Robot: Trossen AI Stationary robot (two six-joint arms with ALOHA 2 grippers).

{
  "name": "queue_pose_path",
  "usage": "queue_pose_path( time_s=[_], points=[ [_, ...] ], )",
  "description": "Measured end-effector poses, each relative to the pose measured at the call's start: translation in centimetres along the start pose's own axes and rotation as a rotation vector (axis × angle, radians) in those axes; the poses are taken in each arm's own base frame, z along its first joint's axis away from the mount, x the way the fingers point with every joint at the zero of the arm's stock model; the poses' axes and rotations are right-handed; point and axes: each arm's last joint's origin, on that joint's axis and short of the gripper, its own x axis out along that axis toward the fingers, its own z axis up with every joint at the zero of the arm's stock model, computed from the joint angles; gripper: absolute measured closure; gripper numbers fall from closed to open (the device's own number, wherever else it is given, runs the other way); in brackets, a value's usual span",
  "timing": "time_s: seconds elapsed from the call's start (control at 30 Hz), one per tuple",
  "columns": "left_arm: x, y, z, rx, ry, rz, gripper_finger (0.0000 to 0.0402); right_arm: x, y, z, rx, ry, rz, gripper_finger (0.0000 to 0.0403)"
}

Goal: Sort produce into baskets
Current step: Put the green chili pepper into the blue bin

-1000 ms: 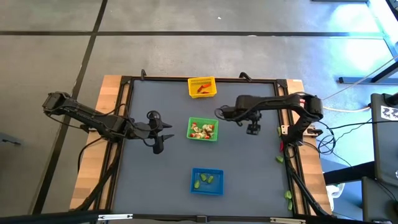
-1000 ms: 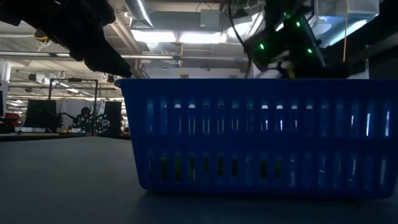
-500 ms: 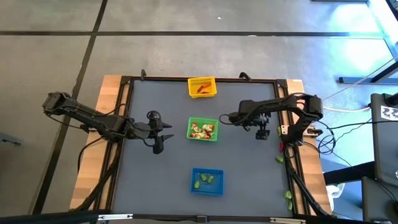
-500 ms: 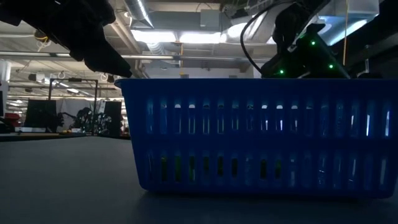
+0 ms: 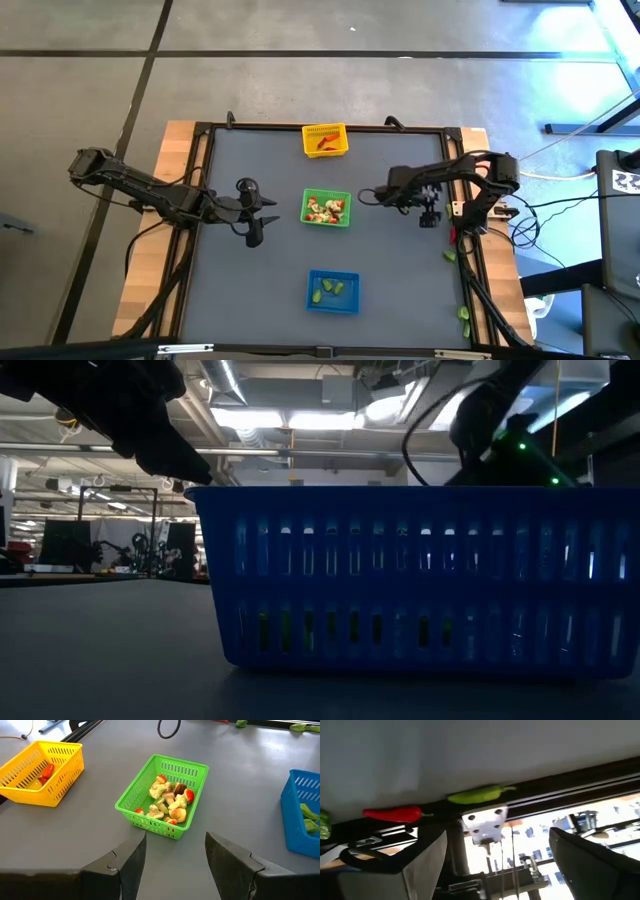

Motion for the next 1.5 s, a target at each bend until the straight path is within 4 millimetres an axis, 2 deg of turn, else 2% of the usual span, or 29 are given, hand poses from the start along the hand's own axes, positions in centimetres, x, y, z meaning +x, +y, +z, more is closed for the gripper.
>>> queue_pose_path(
  time_s=[0.3, 0.43, 0.63, 1.03, 1.27, 1.5],
  points=[
    [0.0, 0.0, 0.0, 0.006, 0.0, 0.0, 0.0202, 2.4, 0.6, -0.4, -0.019, 0.07, 0.013, 0.0056],
    [0.0, 0.0, 0.0, 0.005, -0.001, 0.001, 0.0202, 2.3, 0.6, -0.1, -0.022, 0.07, 0.012, 0.0056],
    [0.0, 0.0, 0.0, 0.006, 0.001, 0.001, 0.0202, 3.0, 0.8, 1.1, -0.034, 0.058, 0.018, 0.0056],
    [0.0, 0.0, 0.0, 0.005, 0.001, 0.001, 0.0202, 5.7, 1.6, 3.9, -0.08, 0.173, 0.029, 0.0056],
    [0.0, 0.0, 0.0, 0.013, 0.002, 0.001, 0.0202, 6.5, 1.7, 4.4, -0.1, 0.251, 0.014, 0.0056],
    [0.0, 0.0, 0.0, 0.014, 0.003, 0.001, 0.0202, 6.7, 1.7, 4.5, -0.1, 0.247, 0.019, 0.0056]
  ],
)
